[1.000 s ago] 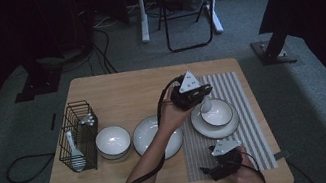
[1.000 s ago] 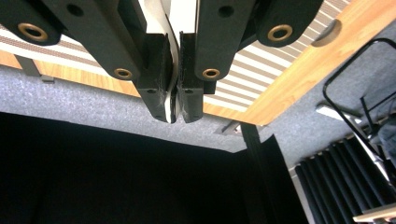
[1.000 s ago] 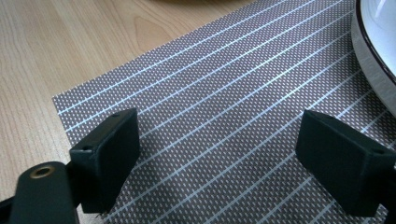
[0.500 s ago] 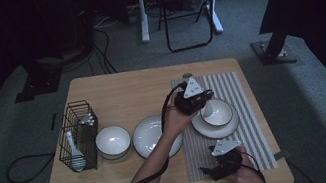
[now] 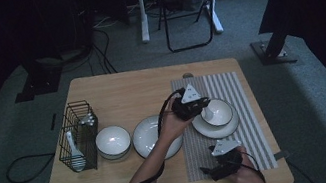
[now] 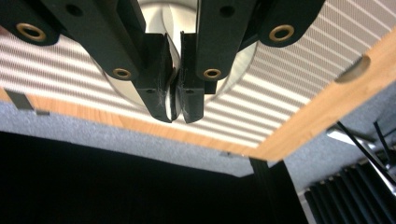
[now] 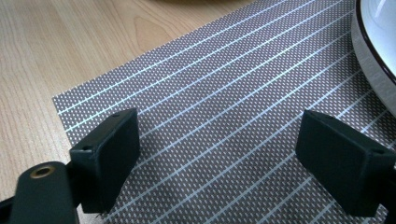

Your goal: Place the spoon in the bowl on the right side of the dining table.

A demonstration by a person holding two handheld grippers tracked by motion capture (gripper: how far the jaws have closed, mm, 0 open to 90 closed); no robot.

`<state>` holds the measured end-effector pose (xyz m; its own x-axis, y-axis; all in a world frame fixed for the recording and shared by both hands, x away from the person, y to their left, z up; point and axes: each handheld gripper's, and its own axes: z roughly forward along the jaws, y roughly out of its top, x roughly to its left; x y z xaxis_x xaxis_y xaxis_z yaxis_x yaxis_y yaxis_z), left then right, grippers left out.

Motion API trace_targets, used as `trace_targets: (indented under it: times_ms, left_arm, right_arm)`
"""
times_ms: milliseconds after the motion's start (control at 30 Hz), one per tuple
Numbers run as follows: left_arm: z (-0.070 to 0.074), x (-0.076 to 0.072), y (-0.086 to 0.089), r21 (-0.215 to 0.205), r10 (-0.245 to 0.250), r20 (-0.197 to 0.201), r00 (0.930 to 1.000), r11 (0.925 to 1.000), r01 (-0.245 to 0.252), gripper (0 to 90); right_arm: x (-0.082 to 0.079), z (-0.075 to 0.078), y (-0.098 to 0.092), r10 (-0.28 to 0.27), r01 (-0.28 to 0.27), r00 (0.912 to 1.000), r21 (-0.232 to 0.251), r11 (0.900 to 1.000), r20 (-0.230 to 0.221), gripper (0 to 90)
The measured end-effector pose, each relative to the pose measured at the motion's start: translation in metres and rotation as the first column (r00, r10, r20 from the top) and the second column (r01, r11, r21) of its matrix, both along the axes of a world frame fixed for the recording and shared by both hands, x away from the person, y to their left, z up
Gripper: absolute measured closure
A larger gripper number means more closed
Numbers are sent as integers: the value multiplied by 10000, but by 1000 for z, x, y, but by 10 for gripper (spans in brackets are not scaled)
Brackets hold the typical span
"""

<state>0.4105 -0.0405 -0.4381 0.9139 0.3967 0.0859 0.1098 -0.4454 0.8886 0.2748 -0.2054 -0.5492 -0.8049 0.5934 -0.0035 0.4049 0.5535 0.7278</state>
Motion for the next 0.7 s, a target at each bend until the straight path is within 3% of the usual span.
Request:
trace_targets:
  times_ms: [233,500,567,700]
  left_arm:
    - [-14,-6,16,480,30,-252,9997,9988,-17,845]
    - [-26,-15,24,879,141,-172,9998,9961,-125,845]
    - [-32,-19,24,1199,204,-97,9997,9926,-190,848]
    - [-38,-20,25,1176,356,-245,9991,9925,-325,849]
  right_arm:
    - [0,0,0,-13,13,10000,3,10000,-11,138]
    - [0,0,0,-6,6,10000,1,10000,-7,139]
    - [0,0,0,-13,13,10000,-3,10000,-5,138]
    - [0,0,0,-22,22,10000,1,10000,-20,138]
